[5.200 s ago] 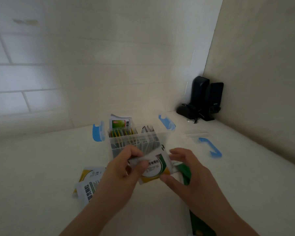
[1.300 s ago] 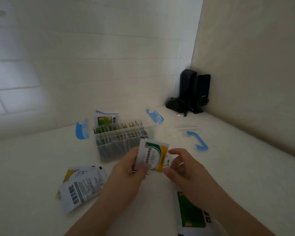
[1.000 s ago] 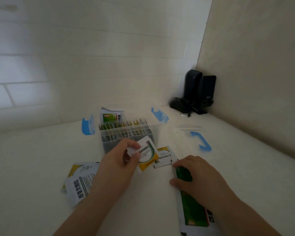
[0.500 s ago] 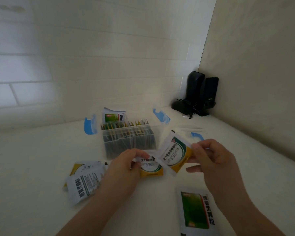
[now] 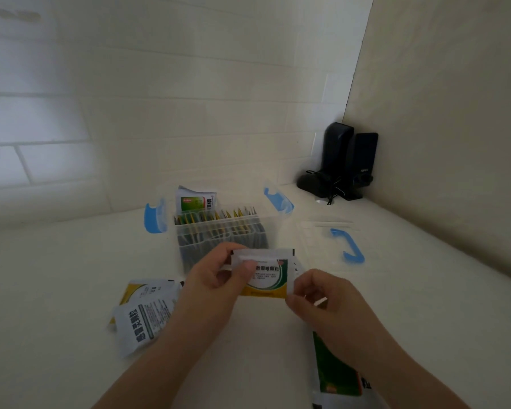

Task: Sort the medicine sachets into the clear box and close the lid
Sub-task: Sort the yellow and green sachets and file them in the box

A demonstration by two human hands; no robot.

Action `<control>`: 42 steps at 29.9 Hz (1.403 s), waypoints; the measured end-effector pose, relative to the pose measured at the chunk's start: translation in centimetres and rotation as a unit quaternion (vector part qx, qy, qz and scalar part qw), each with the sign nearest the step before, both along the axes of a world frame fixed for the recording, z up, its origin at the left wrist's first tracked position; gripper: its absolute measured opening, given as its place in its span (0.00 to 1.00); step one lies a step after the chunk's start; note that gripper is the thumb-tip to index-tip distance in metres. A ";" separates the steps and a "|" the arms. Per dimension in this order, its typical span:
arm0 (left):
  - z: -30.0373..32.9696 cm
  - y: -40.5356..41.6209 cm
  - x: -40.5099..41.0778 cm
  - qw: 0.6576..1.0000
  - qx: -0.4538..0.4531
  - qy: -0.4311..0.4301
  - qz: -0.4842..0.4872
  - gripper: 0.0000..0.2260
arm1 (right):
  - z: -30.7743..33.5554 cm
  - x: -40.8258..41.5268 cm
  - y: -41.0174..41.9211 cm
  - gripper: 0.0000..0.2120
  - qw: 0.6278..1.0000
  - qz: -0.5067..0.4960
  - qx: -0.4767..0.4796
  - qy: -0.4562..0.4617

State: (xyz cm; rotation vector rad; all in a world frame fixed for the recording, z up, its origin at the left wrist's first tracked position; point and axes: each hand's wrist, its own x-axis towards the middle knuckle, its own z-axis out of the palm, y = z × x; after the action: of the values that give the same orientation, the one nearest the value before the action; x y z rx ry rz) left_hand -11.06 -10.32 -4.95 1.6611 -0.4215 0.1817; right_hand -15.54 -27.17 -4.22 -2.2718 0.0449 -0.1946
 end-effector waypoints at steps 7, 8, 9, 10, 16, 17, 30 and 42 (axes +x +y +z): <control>-0.7 0.3 0.2 0.994 0.070 -0.030 0.077 0.11 | -1.3 0.3 -1.2 0.12 0.987 0.022 -0.139 -0.080; -0.8 0.4 0.4 0.993 0.075 -0.031 0.084 0.11 | -1.6 0.4 -1.2 0.15 0.987 0.041 -0.143 -0.062; -0.8 0.5 0.5 0.993 0.077 -0.033 0.088 0.11 | -1.8 0.4 -1.1 0.19 0.984 0.062 -0.160 -0.037; -0.8 0.6 0.6 0.992 0.075 -0.035 0.090 0.11 | -2.0 0.4 -1.0 0.21 0.979 0.080 -0.186 -0.018; -0.8 0.9 0.9 0.993 0.051 -0.037 0.099 0.12 | -1.8 0.4 -0.6 0.14 0.968 0.033 -0.228 -0.097; -0.8 0.9 0.9 0.993 0.050 -0.038 0.098 0.13 | -2.0 0.4 -0.5 0.17 0.968 0.053 -0.228 -0.093; -0.5 1.0 0.9 0.990 0.038 -0.048 0.130 0.12 | -0.5 0.2 -0.6 0.08 0.966 0.029 -0.214 -0.142; 0.3 -0.4 -0.6 0.986 0.022 0.160 -0.050 0.19 | -0.1 0.0 0.4 0.20 0.987 0.124 0.004 -0.107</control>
State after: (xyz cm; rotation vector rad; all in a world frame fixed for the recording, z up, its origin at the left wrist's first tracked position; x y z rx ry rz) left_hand -11.62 -10.71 -4.70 1.6718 -0.2650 -0.1687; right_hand -15.55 -26.78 -4.32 -2.2126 -0.3465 -0.3044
